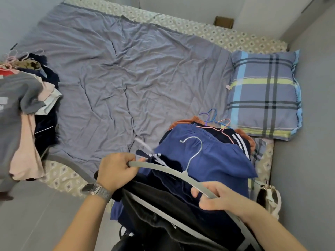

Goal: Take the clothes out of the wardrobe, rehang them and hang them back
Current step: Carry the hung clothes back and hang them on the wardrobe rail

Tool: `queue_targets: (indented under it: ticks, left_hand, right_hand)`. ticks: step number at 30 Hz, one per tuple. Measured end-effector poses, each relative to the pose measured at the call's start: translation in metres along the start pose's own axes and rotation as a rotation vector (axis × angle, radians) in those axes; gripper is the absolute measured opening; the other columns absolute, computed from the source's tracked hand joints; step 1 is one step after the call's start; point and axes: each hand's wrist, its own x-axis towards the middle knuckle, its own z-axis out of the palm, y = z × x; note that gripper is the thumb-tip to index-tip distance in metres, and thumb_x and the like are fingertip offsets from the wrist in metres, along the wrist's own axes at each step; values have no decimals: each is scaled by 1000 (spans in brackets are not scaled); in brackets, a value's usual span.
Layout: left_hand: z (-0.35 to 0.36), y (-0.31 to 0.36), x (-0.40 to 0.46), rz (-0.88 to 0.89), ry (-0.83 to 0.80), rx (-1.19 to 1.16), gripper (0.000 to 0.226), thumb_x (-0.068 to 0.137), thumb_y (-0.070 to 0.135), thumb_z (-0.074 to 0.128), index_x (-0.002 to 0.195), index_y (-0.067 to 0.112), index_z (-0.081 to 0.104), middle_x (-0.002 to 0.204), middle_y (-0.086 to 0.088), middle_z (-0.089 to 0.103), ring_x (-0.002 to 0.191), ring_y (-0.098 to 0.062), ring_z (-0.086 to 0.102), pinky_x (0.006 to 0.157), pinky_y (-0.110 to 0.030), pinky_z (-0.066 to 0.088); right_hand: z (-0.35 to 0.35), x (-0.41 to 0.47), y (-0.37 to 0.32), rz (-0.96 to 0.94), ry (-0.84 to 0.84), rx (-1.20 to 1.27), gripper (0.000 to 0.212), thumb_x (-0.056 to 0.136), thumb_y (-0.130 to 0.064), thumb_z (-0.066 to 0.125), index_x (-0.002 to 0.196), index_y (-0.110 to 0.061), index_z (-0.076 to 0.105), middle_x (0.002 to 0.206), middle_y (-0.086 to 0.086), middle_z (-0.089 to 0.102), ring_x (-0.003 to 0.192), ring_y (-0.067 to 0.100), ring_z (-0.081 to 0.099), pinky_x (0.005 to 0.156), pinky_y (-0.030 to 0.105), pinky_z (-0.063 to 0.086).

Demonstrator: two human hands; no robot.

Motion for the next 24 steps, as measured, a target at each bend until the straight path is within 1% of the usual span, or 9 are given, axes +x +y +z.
queue_targets:
  ticks: [4,6,8,11,13,15,18,21,24]
  left_hand:
    - [-15,-14,-10,-108,123,-149,34,78,49,60,58,24,48,53,11,48,58,-5,48,55,-24,36]
    - [-26,-22,-23,-145,182,-167,14,78,26,68,86,25,57,84,10,55,83,-9,48,76,-25,39]
    - [-37,-26,-48,-322,213,-263,35,76,11,66,108,16,54,104,2,50,98,-16,46,90,-26,36]
    - [-76,-24,-101,-687,117,-896,12,88,10,55,98,7,60,86,-2,59,75,-15,56,73,-31,49]
    - [-99,-24,-128,-773,-146,-1370,28,97,24,46,88,5,65,76,-9,64,64,-17,59,62,-29,50]
    - [-128,-43,-160,-713,-206,-1717,43,99,35,39,88,7,71,81,-13,68,68,-19,64,63,-28,53]
    - [-172,-87,-200,-657,146,-1907,36,94,34,45,97,9,70,94,-14,69,77,-20,65,68,-29,53]
    - [-216,-142,-246,-663,664,-2027,26,92,28,49,85,6,63,77,-9,66,65,-15,64,63,-28,54]
    - [-256,-185,-309,-571,948,-2160,29,95,28,47,96,3,61,86,-9,68,73,-15,69,68,-26,58]
  right_hand:
    - [63,12,-21,-114,105,-5,30,86,-31,58,71,-15,38,54,-10,31,47,4,24,49,12,25]
    - [97,27,-31,-158,185,-76,40,86,-45,51,70,-12,35,47,-10,32,44,5,24,48,14,25]
    - [133,44,-44,-168,276,-176,48,83,-56,42,70,-11,34,42,-11,32,41,5,25,49,13,27]
    - [193,67,-66,-136,317,-267,38,86,-47,35,67,-13,34,42,-8,34,42,5,28,50,13,29]
    - [227,76,-78,-110,285,-271,34,84,-41,36,64,-14,36,42,-5,35,42,6,30,49,15,31]
    - [273,94,-90,-139,204,-315,37,86,-39,39,54,-20,39,40,-4,36,41,8,31,47,16,31]
    - [341,131,-106,-156,9,-442,44,92,-44,40,52,-25,41,42,-7,38,45,9,32,52,21,32]
    - [409,168,-119,-192,-178,-631,44,101,-39,38,68,-10,42,44,-9,41,47,7,35,57,25,33]
    - [480,194,-129,-266,-364,-814,41,103,-32,36,73,-5,44,45,-10,43,48,5,37,58,21,35]
